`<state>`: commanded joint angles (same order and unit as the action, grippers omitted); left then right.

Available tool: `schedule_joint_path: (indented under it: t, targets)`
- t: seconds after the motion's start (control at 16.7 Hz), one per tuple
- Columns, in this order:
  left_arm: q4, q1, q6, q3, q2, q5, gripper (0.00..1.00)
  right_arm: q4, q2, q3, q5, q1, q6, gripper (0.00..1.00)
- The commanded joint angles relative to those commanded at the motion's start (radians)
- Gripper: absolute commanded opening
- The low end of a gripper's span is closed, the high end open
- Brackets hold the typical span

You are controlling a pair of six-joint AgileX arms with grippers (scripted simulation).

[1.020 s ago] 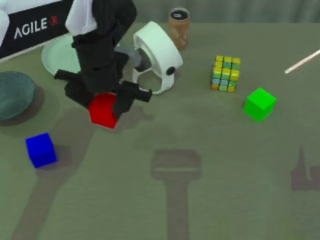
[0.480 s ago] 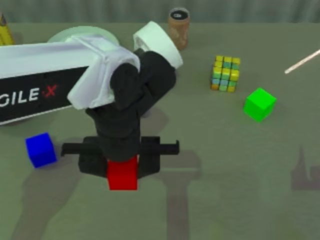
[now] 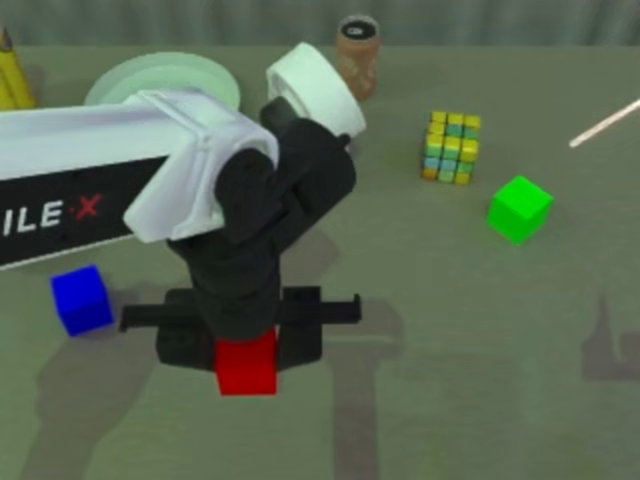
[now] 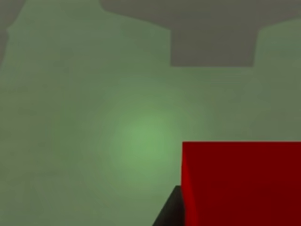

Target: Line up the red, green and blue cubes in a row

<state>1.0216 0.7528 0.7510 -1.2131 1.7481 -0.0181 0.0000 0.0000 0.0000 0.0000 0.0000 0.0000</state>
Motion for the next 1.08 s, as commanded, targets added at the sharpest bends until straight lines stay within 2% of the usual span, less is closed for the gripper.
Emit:
schedule_joint_path:
  t: [0.48,0.78,1.08]
  targets:
    - [-0.256,-0.001,-0.003,0.148,0.098,0.000,0.00,0.000,0.000,0.000,0.000,0.000,0.000,1.00]
    - [-0.275,-0.001,-0.003,0.162,0.108,0.000,0.00,0.000,0.000,0.000,0.000,0.000,0.000,1.00]
    - [-0.275,-0.001,-0.003,0.162,0.108,0.000,0.38,0.000,0.000,0.000,0.000,0.000,0.000,1.00]
